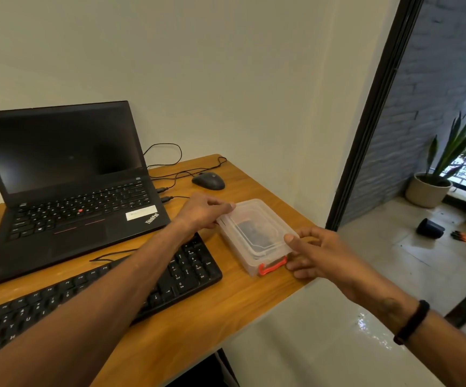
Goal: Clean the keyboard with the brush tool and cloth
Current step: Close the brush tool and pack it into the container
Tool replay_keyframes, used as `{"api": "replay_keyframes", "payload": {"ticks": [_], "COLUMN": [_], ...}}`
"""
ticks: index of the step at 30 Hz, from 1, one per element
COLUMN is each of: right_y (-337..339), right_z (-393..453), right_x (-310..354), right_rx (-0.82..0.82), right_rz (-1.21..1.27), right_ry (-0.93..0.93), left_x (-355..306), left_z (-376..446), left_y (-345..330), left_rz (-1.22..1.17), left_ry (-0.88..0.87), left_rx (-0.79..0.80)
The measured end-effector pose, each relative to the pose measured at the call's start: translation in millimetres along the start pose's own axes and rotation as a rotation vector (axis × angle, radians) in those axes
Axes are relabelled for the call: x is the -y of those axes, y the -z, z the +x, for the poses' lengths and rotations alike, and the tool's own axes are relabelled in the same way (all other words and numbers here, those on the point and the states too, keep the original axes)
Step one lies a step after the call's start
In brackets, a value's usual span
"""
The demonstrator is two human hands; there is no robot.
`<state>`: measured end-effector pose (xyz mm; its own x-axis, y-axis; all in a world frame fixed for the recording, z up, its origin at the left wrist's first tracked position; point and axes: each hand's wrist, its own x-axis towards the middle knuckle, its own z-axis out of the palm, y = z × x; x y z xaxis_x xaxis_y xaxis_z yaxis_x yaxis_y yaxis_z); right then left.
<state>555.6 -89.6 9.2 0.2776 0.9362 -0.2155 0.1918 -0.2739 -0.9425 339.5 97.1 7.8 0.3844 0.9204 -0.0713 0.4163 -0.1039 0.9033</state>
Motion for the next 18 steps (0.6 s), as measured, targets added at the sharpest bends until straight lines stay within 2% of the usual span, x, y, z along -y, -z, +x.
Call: {"api": "replay_keyframes", "payload": {"ticks": [5, 12, 18], "right_y": [0.2, -2.8, -5.6], "right_z": [-4.8, -10.7, -11.9], "right_x": [2.4, 11.3, 11.0], "right_rx": [0.051, 0.168, 0.154], "right_rz": [0.083, 0.281, 0.325], "right_ry": [-0.067, -0.286, -0.317], "left_x": [-2.9, -18.4, -19.7], "left_z": [-5.6, -8.4, -7.9], "left_y": [1.2, 3.4, 2.7], "left_rz": [0.028, -0.073, -0.185], "left_ry": [-0.008, 0.25, 0.336], "left_rx": [0.004, 0.093, 0.1]}}
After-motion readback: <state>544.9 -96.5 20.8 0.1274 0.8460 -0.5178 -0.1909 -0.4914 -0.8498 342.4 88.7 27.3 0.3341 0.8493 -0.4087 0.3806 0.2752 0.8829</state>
